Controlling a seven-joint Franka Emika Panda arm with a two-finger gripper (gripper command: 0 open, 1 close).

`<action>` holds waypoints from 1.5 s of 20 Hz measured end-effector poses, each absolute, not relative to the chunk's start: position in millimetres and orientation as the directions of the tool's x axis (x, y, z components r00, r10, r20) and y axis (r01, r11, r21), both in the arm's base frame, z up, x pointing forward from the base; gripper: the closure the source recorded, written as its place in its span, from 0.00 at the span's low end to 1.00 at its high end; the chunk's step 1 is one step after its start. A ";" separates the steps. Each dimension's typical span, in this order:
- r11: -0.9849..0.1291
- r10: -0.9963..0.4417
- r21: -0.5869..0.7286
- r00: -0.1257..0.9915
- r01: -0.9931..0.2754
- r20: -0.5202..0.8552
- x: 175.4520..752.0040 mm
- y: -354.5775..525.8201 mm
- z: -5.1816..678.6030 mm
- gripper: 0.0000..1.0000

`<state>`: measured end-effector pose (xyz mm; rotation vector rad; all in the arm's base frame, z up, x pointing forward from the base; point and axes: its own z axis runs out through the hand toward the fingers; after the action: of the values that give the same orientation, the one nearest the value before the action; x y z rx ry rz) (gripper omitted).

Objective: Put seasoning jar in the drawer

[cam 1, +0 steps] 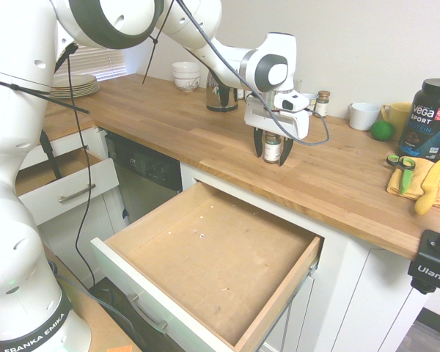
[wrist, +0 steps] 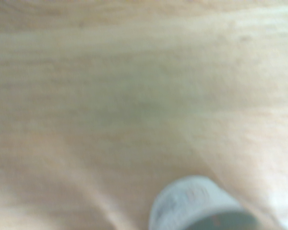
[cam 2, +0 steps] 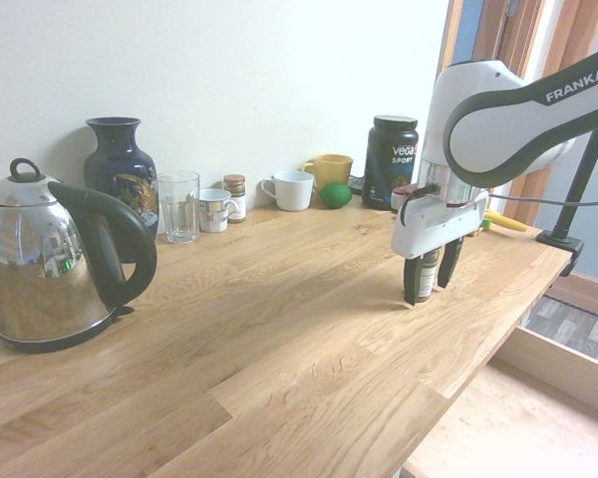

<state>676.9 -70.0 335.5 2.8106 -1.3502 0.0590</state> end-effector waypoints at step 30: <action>-0.641 -0.767 -0.025 0.638 -0.767 0.063 676.3 -49.2 380.6 1.00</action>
<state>676.3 -49.2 380.6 2.8399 -1.3301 0.1071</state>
